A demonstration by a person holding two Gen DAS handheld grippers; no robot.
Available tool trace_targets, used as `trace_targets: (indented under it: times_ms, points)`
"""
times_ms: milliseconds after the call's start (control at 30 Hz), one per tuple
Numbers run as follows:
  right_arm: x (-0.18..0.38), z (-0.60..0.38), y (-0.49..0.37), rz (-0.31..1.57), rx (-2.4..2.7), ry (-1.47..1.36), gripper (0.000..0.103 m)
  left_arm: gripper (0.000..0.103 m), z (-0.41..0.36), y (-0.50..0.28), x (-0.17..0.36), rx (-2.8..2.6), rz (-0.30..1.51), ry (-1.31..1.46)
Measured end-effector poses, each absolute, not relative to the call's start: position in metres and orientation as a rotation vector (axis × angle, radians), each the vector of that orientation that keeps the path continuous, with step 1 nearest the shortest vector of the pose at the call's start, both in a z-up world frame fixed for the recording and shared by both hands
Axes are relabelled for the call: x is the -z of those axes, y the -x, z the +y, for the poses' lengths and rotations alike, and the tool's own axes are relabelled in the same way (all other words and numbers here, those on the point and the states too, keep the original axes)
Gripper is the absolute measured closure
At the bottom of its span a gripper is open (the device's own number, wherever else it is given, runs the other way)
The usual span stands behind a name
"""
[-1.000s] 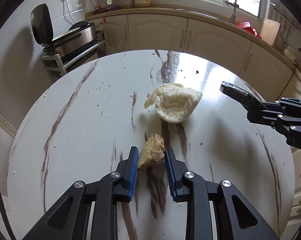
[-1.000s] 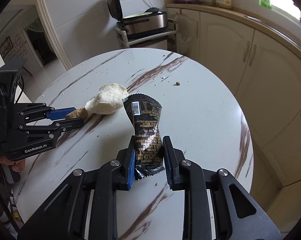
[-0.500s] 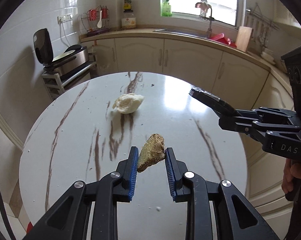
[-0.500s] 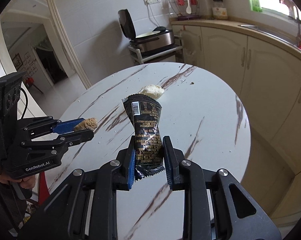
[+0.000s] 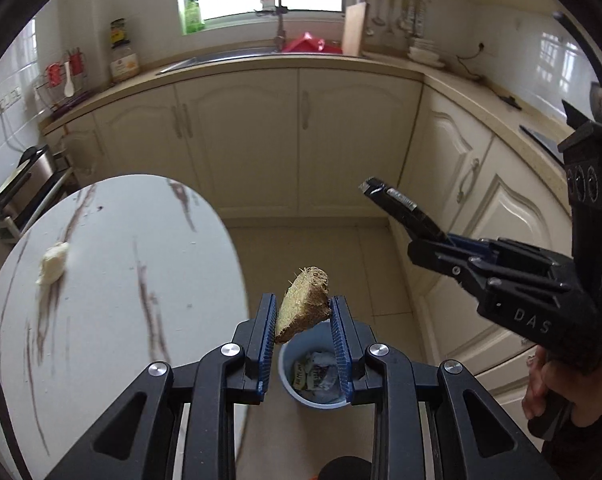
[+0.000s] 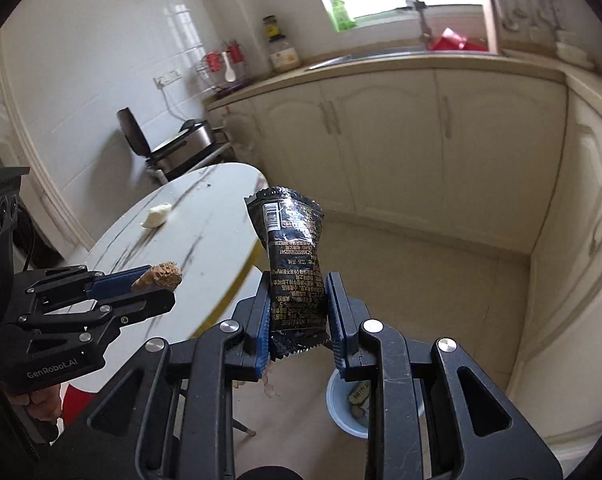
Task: Collect trash
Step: 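Carry the packet and ginger over the blue bin and open both tools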
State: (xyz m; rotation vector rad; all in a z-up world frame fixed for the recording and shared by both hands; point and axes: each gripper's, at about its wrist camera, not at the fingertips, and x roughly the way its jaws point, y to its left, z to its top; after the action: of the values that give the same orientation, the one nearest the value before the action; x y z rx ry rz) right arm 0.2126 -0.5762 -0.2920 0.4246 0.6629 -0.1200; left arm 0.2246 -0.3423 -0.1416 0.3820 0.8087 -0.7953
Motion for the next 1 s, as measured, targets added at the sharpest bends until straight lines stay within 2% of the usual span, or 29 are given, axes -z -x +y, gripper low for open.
trace_targets:
  times_ms: [267,533,600,667,700,900,1000]
  points:
    - [0.375,-0.632,-0.191,0.754,0.270,-0.585,0.079,0.080,-0.410,-0.254,0.195,0.829,0.917,-0.472]
    - [0.416,-0.652,-0.201,0.808,0.276,-0.641,0.079,0.078,-0.454,-0.299,0.239,0.823,1.002,-0.524]
    - [0.424,-0.653,-0.205,0.819,0.270,-0.647,0.079,0.071,-0.462,-0.304,0.244,0.818,1.005,-0.526]
    - [0.431,-0.655,-0.206,0.830,0.268,-0.654,0.079,0.048,-0.466,-0.306,0.247,0.786,0.985,-0.544]
    - [0.435,-0.655,-0.207,0.835,0.264,-0.658,0.079,0.044,-0.468,-0.306,0.247,0.778,0.971,-0.550]
    - [0.459,-0.645,-0.221,0.883,0.222,-0.682,0.076,0.043,-0.470,-0.296,0.241,0.774,0.939,-0.544]
    - [0.464,-0.636,-0.227,0.873,0.191,-0.700,0.067,0.042,-0.458,-0.281,0.226,0.782,0.908,-0.535]
